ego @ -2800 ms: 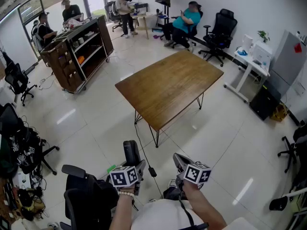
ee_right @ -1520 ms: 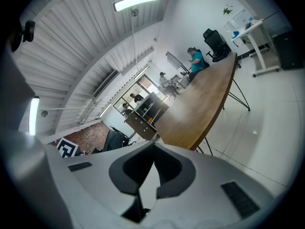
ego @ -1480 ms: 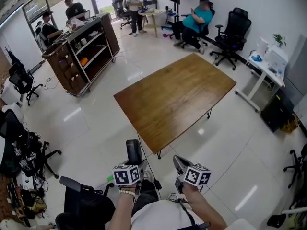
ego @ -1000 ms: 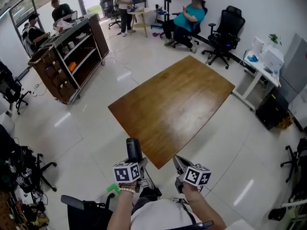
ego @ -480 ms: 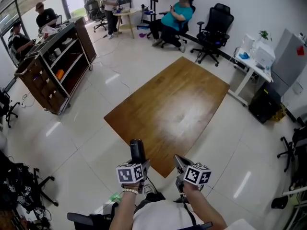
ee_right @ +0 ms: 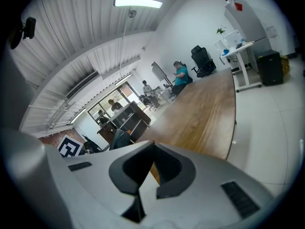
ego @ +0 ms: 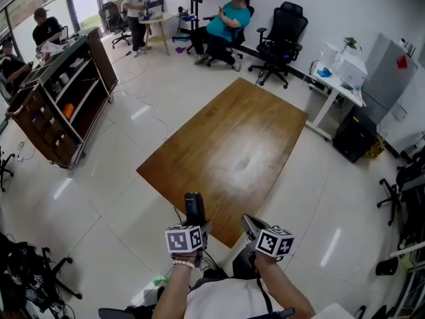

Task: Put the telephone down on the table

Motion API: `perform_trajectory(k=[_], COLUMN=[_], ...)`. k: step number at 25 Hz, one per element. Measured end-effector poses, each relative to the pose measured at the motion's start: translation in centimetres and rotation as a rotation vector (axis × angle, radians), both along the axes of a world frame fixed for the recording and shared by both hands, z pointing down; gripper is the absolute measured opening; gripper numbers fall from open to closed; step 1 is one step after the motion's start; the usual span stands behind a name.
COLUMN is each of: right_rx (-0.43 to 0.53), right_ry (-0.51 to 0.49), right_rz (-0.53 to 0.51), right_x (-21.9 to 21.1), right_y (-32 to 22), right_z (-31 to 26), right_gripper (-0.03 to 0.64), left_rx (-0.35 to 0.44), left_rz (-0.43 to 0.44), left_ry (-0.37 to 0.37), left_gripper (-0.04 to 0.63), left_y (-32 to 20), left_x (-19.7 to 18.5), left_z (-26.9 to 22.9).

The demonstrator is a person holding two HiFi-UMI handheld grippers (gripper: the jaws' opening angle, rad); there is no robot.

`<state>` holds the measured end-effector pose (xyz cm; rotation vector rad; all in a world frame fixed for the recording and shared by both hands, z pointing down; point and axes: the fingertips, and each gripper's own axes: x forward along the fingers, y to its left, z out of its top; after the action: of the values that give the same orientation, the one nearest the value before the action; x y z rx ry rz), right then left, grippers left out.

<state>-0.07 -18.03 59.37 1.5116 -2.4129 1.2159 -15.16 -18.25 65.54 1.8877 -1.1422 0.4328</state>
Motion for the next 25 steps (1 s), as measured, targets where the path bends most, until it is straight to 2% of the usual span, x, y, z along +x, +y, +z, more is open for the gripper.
perform_trajectory(k=[5,13,25], right_rx=[0.003,-0.004,-0.045], right_ry=[0.004,-0.011,-0.044], right_rz=[0.025,-0.006,-0.081], right_x=[1.0,1.4,3.7], right_y=[-0.5,-3.3,-10.2], right_z=[-0.3,0.2,1.6], right_gripper=[0.005,0.005,0.005], left_rx=[-0.007,-0.029,-0.156], left_rz=[0.0,-0.005,-0.047], left_ry=[-0.004,-0.021,-0.131], left_gripper=[0.295,0.295,0.295], left_y=[-1.1,-4.4,-10.4], left_x=[0.3,1.7,4.5], left_z=[0.1,1.4,5.9])
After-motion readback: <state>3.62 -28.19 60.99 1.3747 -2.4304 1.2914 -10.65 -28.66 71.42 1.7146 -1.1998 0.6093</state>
